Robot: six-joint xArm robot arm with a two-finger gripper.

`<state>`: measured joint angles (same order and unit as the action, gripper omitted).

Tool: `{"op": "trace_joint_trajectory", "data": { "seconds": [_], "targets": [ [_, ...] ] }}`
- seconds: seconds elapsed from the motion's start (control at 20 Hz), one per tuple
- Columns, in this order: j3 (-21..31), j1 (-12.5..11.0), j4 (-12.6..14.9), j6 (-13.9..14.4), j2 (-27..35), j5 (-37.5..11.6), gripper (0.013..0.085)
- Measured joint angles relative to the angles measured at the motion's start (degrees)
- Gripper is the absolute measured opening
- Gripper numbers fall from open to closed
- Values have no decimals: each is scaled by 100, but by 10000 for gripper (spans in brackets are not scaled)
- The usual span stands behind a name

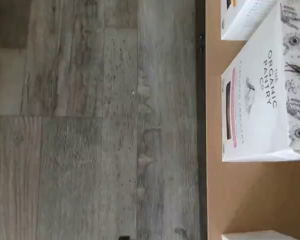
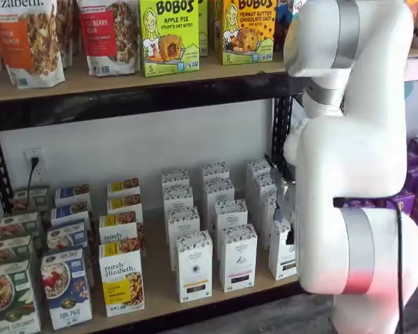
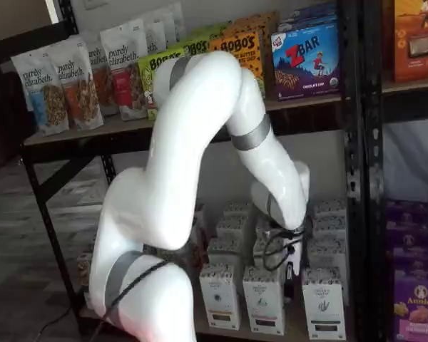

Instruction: Pick up the white box with a green strip in the middle, on the bottom shelf, the sixth box from the left

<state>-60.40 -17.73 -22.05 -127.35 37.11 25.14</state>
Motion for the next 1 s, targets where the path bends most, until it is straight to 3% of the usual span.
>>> {"op": "trace_joint_trajectory", "data": {
  "seconds": [0.2,0.35,0.55,0.85,1.0],
  "targets": [
    [-451,2,574,558,164,410,850],
    [-668,30,604,626,263,482,850],
    [-858,72,408,499,420,309,850],
    [-1175,73,552,612,770,107,850],
    [-1435,30,454,494,991,166,850]
  ]
}}
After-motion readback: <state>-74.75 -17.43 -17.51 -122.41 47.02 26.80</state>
